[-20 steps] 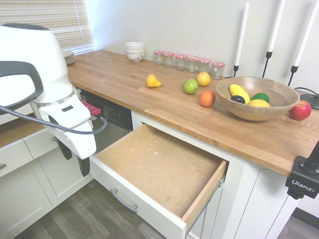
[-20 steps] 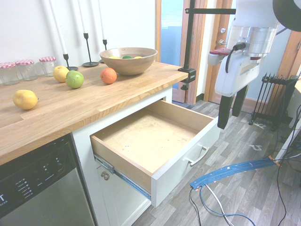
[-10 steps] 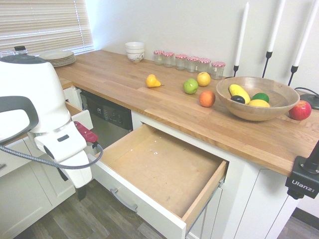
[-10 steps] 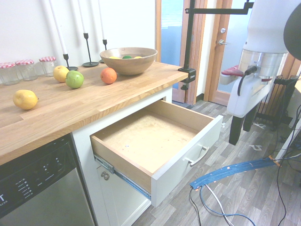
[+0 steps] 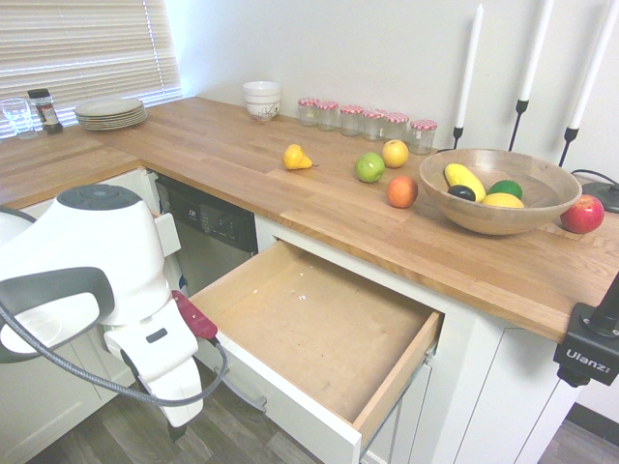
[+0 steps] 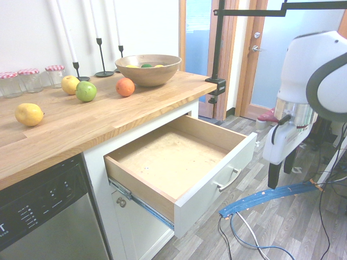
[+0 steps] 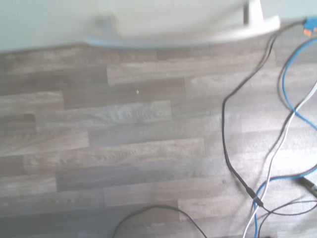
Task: Close the drawer
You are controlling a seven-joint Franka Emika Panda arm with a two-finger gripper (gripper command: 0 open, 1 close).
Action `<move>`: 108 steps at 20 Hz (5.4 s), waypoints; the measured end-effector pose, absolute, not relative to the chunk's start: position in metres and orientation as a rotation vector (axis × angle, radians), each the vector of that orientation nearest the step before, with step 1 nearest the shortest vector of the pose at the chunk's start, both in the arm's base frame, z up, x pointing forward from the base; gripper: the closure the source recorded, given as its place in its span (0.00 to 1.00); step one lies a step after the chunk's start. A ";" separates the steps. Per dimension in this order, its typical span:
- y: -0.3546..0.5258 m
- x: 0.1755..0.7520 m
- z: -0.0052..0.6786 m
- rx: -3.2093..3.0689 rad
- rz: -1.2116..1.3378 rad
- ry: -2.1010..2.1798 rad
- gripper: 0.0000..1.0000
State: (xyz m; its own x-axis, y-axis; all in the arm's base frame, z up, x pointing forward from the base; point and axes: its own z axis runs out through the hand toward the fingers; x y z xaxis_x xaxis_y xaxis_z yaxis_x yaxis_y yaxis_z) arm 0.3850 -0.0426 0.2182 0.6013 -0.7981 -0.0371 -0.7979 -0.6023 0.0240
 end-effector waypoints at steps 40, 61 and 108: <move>-0.048 0.411 0.134 2.875 0.022 -1.286 1.00; -0.052 0.456 0.129 2.874 -0.017 -1.285 1.00; -0.027 0.689 0.175 2.841 -0.019 -1.289 1.00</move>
